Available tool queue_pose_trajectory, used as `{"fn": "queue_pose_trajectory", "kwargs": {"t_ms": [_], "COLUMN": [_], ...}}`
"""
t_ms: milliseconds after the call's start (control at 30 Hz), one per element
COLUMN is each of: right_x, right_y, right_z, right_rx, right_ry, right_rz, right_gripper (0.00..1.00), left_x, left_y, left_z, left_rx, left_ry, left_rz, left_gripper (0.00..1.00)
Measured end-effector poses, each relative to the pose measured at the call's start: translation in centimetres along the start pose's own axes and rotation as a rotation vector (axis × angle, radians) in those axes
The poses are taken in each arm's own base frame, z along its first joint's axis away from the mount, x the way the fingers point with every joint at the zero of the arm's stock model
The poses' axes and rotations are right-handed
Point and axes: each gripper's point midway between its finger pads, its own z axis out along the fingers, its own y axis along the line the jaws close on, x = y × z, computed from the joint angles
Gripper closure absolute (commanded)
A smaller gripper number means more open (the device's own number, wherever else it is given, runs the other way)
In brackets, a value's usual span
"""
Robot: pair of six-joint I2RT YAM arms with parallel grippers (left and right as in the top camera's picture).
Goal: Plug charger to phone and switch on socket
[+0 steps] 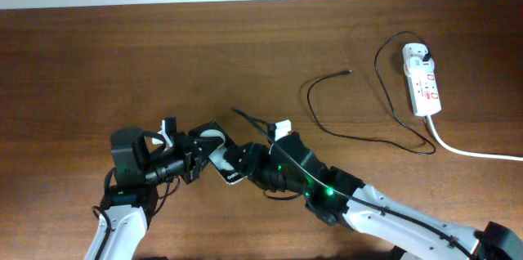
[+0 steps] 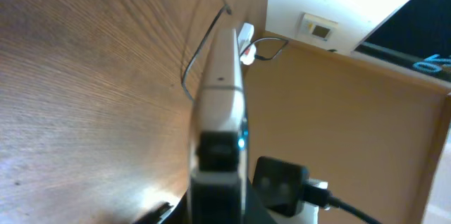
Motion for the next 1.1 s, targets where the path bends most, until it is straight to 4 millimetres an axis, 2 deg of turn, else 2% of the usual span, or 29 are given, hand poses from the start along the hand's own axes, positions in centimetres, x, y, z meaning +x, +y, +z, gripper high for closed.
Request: {"fn": "queue_pose_trajectory", "kwargs": {"t_ms": [67, 100, 167, 233, 267, 300, 367, 433, 467, 533, 567, 667, 733, 800, 867, 933, 967, 1000, 1033, 1100], "right_x": [-1.5, -2.9, -5.1, -7.9, -9.2, -11.1, -14.5, -19.7, -21.5, -25.9, -26.9, -31.6, -33.8, -35.2, -35.1, -34.9, -34.5, -34.2, -33.8, -32.3], "right_y": [-2.4, -4.6, -6.4, -9.0, -10.8, -13.2, -14.9, -14.5, -14.3, -14.1, -14.5, -16.2, -17.8, -18.5, -19.0, -19.6, -19.4, -19.1, -18.9, -18.7], "right_z": [-0.4, -1.0, -1.9, -3.6, -4.9, -7.2, -10.2, -12.9, -13.4, -12.8, -12.2, -8.4, -5.9, -4.6, -4.1, -3.4, -2.8, -2.4, -1.9, -0.9], "right_rx": [0.088, 0.168, 0.228, 0.323, 0.395, 0.492, 0.582, 0.622, 0.632, 0.677, 0.704, 0.750, 0.774, 0.777, 0.783, 0.793, 0.795, 0.793, 0.791, 0.807], "right_ry": [-0.025, -0.040, -0.073, -0.121, -0.132, -0.155, -0.228, -0.358, -0.394, -0.441, -0.436, -0.423, -0.407, -0.403, -0.394, -0.385, -0.376, -0.370, -0.360, -0.313], "right_rz": [-0.084, -0.115, -0.141, -0.143, -0.109, -0.056, 0.013, 0.024, 0.015, -0.028, -0.033, -0.037, -0.030, -0.035, -0.034, -0.035, -0.052, -0.060, -0.070, -0.097], "right_gripper": [0.34, 0.31, 0.23, 0.22, 0.22, 0.22, 0.22, 0.22, 0.22, 0.22, 0.23, 0.27, 0.30, 0.36, 0.50, 0.70, 0.83, 0.91, 0.96, 0.96], "left_x": [0.1, 0.4, 1.0, 1.3, 1.2, 1.2, 0.8, 0.5, 0.3, 0.1, -0.1, -0.4, -0.6, -0.7, -1.0, -1.2, -1.2, -1.3, -1.3, -1.3], "left_y": [0.9, 1.8, 3.4, 4.6, 5.0, 5.7, 6.0, 6.2, 6.3, 6.5, 6.6, 6.8, 6.9, 7.0, 7.2, 7.3, 7.3, 7.3, 7.4, 7.3], "left_z": [0.0, -0.1, -0.2, -0.4, -0.5, -0.6, -0.7, -0.7, -0.7, -0.8, -0.8, -0.9, -1.0, -1.0, -1.1, -1.1, -1.2, -1.2, -1.2, -1.2], "left_rx": [-0.031, -0.063, -0.115, -0.161, -0.180, -0.207, -0.225, -0.240, -0.246, -0.255, -0.261, -0.277, -0.284, -0.289, -0.301, -0.308, -0.311, -0.312, -0.313, -0.312], "left_ry": [0.002, 0.011, 0.028, 0.029, 0.023, 0.015, -0.005, -0.024, -0.032, -0.045, -0.053, -0.075, -0.084, -0.091, -0.106, -0.117, -0.121, -0.122, -0.123, -0.123], "left_rz": [0.034, 0.036, 0.041, 0.054, 0.057, 0.048, 0.066, 0.078, 0.083, 0.085, 0.088, 0.091, 0.092, 0.092, 0.093, 0.095, 0.095, 0.095, 0.095, 0.094], "left_gripper": [1.00, 1.00, 1.00, 1.00, 1.00, 1.00, 1.00, 1.00, 1.00, 1.00, 1.00, 1.00, 1.00, 1.00, 1.00, 1.00, 1.00, 1.00, 1.00, 1.00]}}
